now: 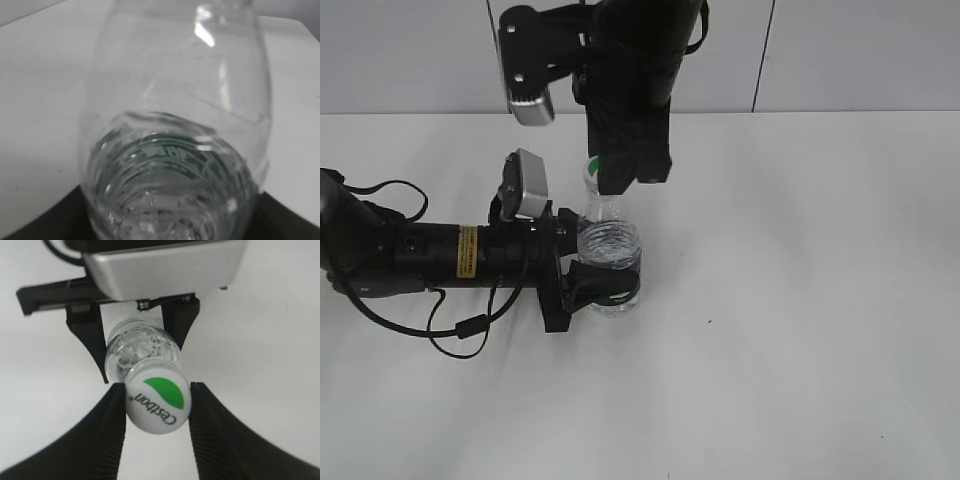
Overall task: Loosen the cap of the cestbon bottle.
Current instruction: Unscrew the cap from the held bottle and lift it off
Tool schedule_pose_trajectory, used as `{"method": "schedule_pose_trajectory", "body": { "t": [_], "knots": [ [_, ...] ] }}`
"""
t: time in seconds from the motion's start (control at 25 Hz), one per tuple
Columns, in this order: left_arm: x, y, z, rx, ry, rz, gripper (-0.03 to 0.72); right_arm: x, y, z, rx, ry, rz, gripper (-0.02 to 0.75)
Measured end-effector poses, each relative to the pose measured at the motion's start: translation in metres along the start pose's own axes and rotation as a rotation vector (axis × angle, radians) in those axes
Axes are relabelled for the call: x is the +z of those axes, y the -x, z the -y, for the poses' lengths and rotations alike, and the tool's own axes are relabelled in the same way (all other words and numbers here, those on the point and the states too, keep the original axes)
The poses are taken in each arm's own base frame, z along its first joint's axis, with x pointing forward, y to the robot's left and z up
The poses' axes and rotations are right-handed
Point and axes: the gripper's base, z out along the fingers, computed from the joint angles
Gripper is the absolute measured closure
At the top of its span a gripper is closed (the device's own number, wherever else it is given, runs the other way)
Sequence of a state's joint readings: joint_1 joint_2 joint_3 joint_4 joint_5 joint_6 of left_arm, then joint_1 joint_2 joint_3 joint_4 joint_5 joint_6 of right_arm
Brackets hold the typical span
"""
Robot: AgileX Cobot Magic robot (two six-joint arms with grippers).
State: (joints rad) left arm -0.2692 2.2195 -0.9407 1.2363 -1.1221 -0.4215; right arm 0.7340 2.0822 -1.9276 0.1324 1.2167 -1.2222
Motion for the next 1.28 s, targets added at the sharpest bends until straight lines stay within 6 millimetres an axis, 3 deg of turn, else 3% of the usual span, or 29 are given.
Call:
{"method": "schedule_pose_trajectory", "body": {
  "t": [0.12, 0.24, 0.64, 0.92, 1.28],
  "knots": [
    [0.000, 0.000, 0.000, 0.000, 0.000, 0.000, 0.276, 0.000, 0.000, 0.000, -0.305, -0.002, -0.001, 0.440],
    [0.000, 0.000, 0.000, 0.000, 0.000, 0.000, 0.276, 0.000, 0.000, 0.000, -0.495, -0.003, -0.002, 0.440],
    [0.000, 0.000, 0.000, 0.000, 0.000, 0.000, 0.276, -0.010, 0.001, -0.001, -0.621, -0.024, 0.006, 0.441],
    [0.000, 0.000, 0.000, 0.000, 0.001, 0.000, 0.276, -0.030, 0.007, -0.004, -0.562, -0.063, 0.056, 0.442],
    [0.000, 0.000, 0.000, 0.000, 0.001, 0.000, 0.276, -0.056, 0.009, -0.009, 0.035, -0.092, 0.094, 0.442]
  ]
}}
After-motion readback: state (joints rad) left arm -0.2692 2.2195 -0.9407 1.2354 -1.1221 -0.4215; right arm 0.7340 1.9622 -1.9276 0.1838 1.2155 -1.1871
